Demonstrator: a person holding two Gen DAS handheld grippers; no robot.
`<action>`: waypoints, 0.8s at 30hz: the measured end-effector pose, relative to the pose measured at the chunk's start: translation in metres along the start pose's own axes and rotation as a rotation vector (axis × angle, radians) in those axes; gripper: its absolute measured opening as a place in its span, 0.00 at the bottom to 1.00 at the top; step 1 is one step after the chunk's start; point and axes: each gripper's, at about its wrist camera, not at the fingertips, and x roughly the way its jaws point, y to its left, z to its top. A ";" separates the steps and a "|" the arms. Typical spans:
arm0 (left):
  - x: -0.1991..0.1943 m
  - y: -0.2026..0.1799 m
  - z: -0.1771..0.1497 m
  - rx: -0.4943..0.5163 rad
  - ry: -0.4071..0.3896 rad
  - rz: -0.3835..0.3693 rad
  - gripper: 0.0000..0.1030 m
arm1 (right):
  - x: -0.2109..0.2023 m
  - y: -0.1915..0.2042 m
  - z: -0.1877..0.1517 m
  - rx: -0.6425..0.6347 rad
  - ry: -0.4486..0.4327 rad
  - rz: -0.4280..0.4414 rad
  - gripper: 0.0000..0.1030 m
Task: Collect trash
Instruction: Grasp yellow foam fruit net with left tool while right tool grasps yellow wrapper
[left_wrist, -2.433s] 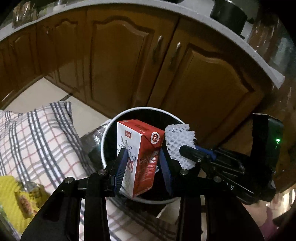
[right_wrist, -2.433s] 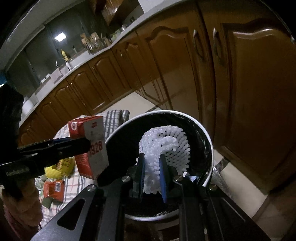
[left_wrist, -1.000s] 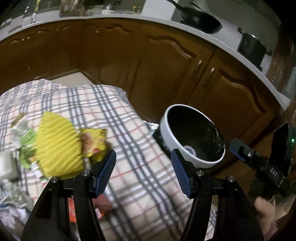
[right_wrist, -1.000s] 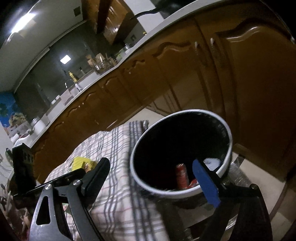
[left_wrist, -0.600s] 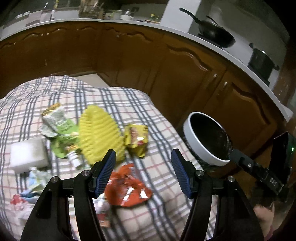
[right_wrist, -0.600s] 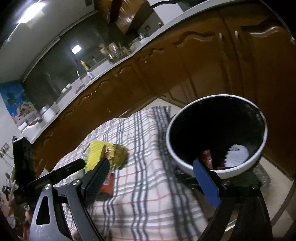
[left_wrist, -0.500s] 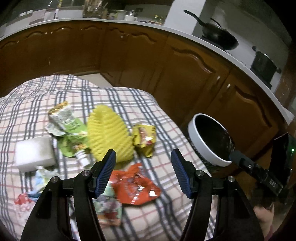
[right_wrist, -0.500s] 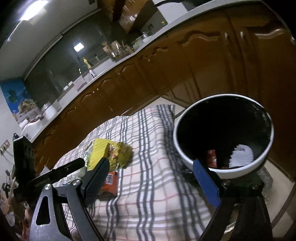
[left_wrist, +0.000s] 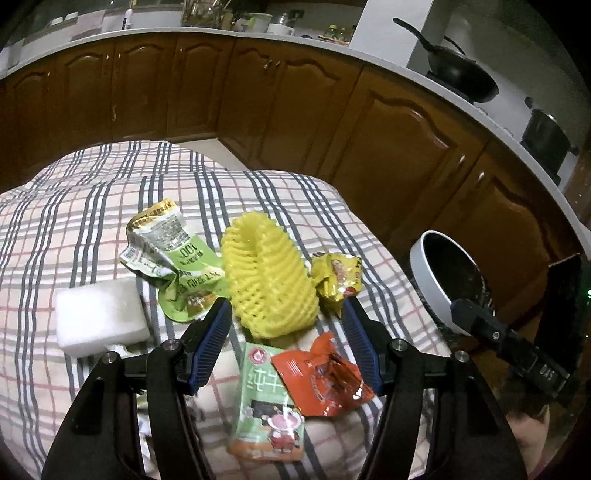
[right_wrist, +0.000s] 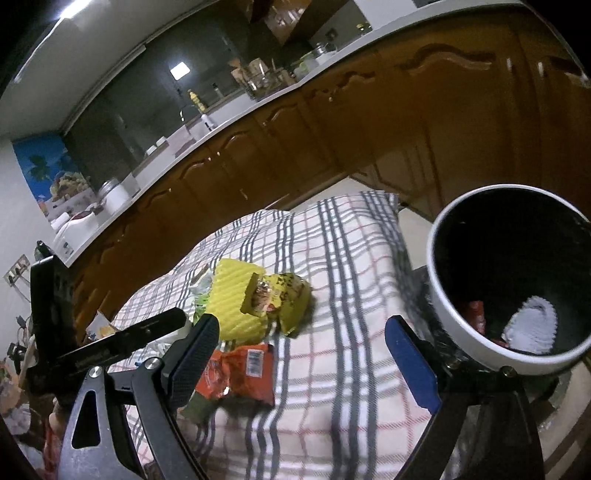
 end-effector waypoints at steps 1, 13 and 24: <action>0.002 0.000 0.001 0.002 0.005 0.002 0.60 | 0.004 0.000 0.001 -0.001 0.006 0.007 0.89; 0.043 -0.003 0.007 0.030 0.074 -0.011 0.37 | 0.053 0.001 0.018 0.024 0.097 0.065 0.47; 0.068 -0.004 0.007 0.054 0.134 -0.031 0.10 | 0.099 0.000 0.014 0.044 0.209 0.115 0.07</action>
